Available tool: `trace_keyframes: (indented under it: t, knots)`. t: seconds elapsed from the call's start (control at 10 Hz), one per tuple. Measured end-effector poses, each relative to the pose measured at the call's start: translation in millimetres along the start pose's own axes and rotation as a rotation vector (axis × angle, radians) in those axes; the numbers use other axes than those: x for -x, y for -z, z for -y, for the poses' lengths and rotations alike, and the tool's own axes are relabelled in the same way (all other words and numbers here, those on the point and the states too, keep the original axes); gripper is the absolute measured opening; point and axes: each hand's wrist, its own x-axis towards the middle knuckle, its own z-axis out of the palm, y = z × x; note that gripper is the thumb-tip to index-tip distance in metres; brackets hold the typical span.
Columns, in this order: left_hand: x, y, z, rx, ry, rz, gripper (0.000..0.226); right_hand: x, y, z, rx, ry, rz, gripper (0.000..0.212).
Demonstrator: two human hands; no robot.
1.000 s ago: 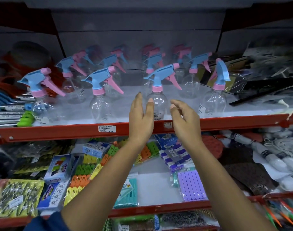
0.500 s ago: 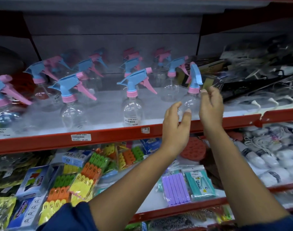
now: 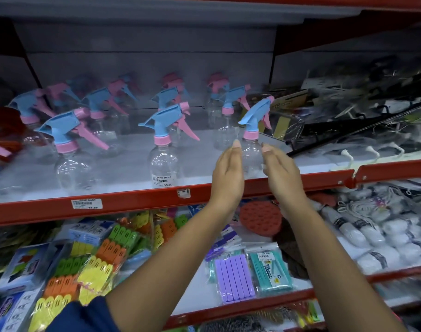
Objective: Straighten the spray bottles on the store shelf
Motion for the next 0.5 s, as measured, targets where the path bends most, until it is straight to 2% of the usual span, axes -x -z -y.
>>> trace_keyframes:
  t: [0.2,0.4,0.5]
  knots:
    - [-16,2,-4,0.012,0.052,0.013,0.062,17,-1,-3,0.067,0.089,-0.053,0.039]
    - [-7,4,-5,-0.093,0.023,0.065,0.057,23,-2,-1,0.122,0.105,-0.089,0.038]
    - [7,10,-2,-0.135,-0.157,-0.034,0.053,31,-4,4,0.153,0.180,-0.223,0.035]
